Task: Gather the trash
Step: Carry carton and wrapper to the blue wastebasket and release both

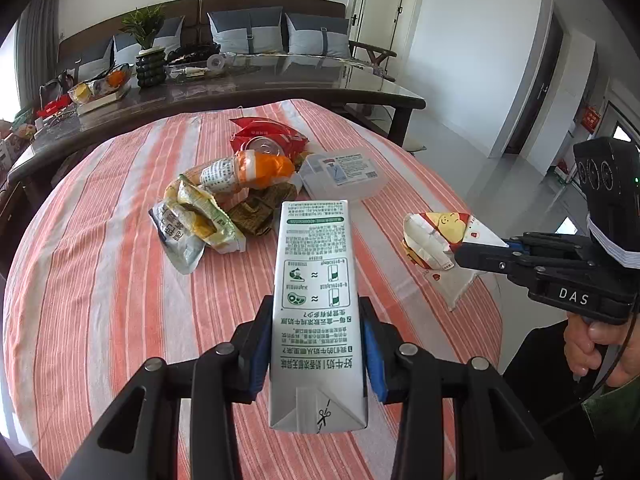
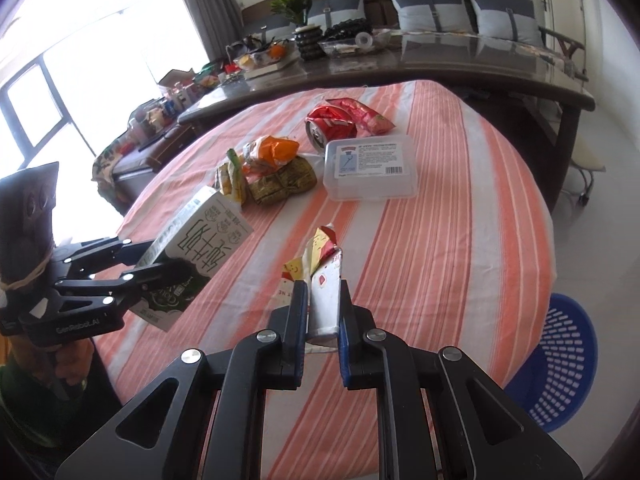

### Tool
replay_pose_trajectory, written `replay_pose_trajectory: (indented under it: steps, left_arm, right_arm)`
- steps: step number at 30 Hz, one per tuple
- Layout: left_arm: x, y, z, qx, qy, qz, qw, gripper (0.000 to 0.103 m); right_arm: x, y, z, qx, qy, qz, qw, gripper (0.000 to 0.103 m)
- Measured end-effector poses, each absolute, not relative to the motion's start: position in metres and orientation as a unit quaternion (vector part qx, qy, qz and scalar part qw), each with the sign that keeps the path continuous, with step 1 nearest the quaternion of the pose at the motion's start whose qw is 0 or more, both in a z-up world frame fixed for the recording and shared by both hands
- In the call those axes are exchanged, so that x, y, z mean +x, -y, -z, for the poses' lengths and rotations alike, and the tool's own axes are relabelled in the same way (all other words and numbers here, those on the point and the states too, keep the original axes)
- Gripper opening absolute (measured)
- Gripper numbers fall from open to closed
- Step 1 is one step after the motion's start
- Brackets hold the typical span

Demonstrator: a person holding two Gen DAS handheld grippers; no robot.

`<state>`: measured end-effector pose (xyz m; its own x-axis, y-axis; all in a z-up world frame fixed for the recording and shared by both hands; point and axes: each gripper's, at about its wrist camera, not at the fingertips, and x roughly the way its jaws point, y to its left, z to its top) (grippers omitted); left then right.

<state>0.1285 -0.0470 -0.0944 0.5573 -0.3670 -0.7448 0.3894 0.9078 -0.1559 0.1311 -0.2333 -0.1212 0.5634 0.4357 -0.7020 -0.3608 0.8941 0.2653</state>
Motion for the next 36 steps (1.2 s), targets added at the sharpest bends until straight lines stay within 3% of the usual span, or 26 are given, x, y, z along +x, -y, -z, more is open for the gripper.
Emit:
replay_pose_trajectory:
  steps: [18, 36]
  left_arm:
    - [0.148, 0.215, 0.086, 0.054, -0.418, 0.335, 0.843, 0.04]
    - [0.197, 0.371, 0.143, 0.037, -0.472, 0.379, 0.795, 0.04]
  right_arm:
    - [0.136, 0.403, 0.101, 0.093, -0.404, -0.07, 0.908, 0.012]
    - [0.163, 0.537, 0.167, 0.143, -0.478, 0.032, 0.866, 0.012]
